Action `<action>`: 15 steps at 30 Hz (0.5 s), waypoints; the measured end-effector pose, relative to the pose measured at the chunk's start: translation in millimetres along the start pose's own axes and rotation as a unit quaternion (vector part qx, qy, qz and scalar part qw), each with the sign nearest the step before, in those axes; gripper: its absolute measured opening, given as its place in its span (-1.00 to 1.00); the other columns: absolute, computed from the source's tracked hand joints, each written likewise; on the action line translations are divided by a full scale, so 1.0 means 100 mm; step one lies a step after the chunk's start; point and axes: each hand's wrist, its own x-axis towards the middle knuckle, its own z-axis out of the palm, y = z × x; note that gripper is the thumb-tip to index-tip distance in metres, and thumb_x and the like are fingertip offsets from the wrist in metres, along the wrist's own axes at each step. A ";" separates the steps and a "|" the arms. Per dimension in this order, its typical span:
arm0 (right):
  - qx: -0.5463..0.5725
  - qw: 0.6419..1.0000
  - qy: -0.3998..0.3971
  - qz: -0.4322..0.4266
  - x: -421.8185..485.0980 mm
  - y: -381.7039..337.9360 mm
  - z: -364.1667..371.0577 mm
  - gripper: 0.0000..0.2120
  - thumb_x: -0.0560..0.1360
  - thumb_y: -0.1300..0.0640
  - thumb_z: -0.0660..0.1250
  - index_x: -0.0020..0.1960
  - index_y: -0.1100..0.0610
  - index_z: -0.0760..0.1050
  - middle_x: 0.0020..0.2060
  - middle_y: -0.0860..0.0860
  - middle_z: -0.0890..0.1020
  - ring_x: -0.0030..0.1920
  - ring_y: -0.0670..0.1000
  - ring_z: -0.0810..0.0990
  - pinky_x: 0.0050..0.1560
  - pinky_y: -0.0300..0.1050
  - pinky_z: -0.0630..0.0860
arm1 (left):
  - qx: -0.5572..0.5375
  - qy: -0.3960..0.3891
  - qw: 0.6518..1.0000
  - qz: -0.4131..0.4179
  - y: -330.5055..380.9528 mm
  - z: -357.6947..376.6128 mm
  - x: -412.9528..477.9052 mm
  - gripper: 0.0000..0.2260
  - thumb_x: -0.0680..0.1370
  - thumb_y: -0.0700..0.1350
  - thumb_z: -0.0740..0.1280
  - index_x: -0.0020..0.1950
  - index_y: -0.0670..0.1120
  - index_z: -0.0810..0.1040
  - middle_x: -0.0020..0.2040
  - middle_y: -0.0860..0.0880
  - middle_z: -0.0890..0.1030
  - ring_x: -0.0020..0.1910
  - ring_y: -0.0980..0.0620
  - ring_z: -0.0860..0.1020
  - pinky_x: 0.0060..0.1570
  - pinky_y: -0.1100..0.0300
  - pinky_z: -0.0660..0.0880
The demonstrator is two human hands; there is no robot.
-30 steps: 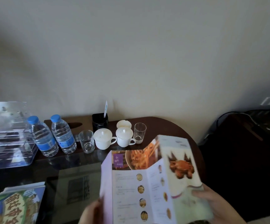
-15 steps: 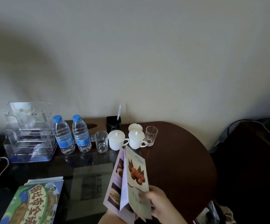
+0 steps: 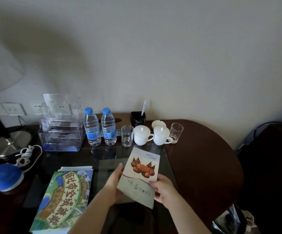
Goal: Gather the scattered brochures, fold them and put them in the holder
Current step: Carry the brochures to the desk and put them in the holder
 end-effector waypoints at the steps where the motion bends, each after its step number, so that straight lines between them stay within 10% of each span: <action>1: -0.018 1.000 0.005 -0.012 0.01 0.01 0.07 -0.77 0.50 0.41 0.29 0.03 0.14 0.55 -0.06 0.08 0.67 -0.02 0.08 0.63 -0.18 -0.05 0.54 | 0.022 0.010 1.000 0.010 0.02 -0.07 -0.06 -0.46 0.57 0.23 0.15 0.16 -0.21 0.58 0.11 -0.31 0.64 0.16 -0.31 0.58 0.23 -0.19 0.47; 4: -0.122 0.990 0.030 -0.071 0.01 0.08 0.36 -0.85 0.50 0.27 0.34 -0.06 0.02 0.51 -0.13 0.02 0.65 -0.10 0.02 0.64 -0.27 -0.10 0.57 | 0.191 0.144 0.964 0.114 0.03 -0.44 -0.11 -0.72 0.55 -0.08 0.35 0.15 -0.24 0.61 -0.05 -0.20 0.68 -0.04 -0.20 0.65 0.06 -0.10 0.58; 8: -0.233 0.961 0.022 -0.149 -0.03 0.24 0.92 -0.86 0.50 0.20 0.33 -0.16 -0.03 0.54 -0.20 -0.06 0.66 -0.16 -0.04 0.64 -0.12 -0.03 0.65 | 0.490 0.276 0.802 0.201 0.08 -0.92 -0.31 -0.82 0.47 -0.16 0.37 0.05 -0.06 0.66 -0.14 0.00 0.65 -0.15 0.04 0.59 -0.20 0.23 0.52; 15: -0.285 0.943 0.006 -0.170 -0.13 0.71 2.14 -0.81 0.53 0.26 0.24 0.05 0.04 0.53 -0.04 -0.05 0.64 -0.09 -0.08 0.61 -0.22 -0.23 0.55 | 0.456 0.415 0.742 0.264 0.23 -1.93 -0.80 -0.74 0.44 -0.25 0.34 0.08 -0.04 0.65 -0.32 0.09 0.55 -0.37 0.17 0.47 -0.43 0.32 0.36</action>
